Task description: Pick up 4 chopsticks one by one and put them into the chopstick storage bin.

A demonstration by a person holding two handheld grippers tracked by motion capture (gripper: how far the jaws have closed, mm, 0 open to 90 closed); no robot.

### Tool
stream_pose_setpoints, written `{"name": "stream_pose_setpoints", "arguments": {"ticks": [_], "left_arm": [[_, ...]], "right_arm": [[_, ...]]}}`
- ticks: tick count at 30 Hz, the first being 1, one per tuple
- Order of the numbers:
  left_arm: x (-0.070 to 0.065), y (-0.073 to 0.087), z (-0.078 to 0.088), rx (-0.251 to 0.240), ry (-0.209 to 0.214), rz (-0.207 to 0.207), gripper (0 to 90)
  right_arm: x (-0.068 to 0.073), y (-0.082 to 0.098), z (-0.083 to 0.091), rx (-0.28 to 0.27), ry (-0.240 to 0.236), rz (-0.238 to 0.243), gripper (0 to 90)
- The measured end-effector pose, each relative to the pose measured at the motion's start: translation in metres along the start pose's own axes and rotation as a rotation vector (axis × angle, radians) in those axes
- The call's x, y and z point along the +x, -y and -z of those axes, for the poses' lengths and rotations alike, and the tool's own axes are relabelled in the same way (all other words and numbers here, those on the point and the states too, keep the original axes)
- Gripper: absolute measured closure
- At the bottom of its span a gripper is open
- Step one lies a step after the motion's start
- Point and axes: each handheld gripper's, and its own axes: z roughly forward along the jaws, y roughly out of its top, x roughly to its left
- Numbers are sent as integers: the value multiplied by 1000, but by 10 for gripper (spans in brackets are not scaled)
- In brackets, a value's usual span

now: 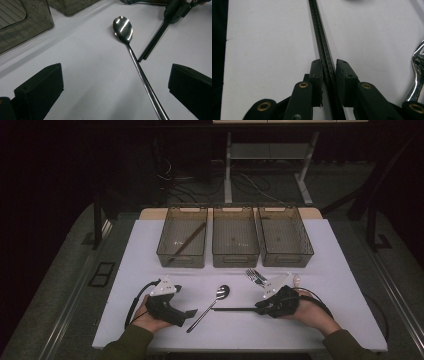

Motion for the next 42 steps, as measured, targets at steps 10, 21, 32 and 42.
{"name": "stream_pose_setpoints", "arguments": {"ticks": [10, 21, 32, 42], "left_arm": [[0, 0, 0, 3, 2, -1, 0], [-1, 0, -1, 10, 8, -1, 0], [-1, 0, -1, 14, 11, -6, 0], [-1, 0, -1, 10, 14, -4, 0]], "right_arm": [[3, -1, 0, 5, -15, 7, 846], [5, -1, 1, 15, -26, -15, 855], [9, 1, 1, -3, -38, -30, 709], [8, 6, 17, -73, 9, -99, 531]]}}
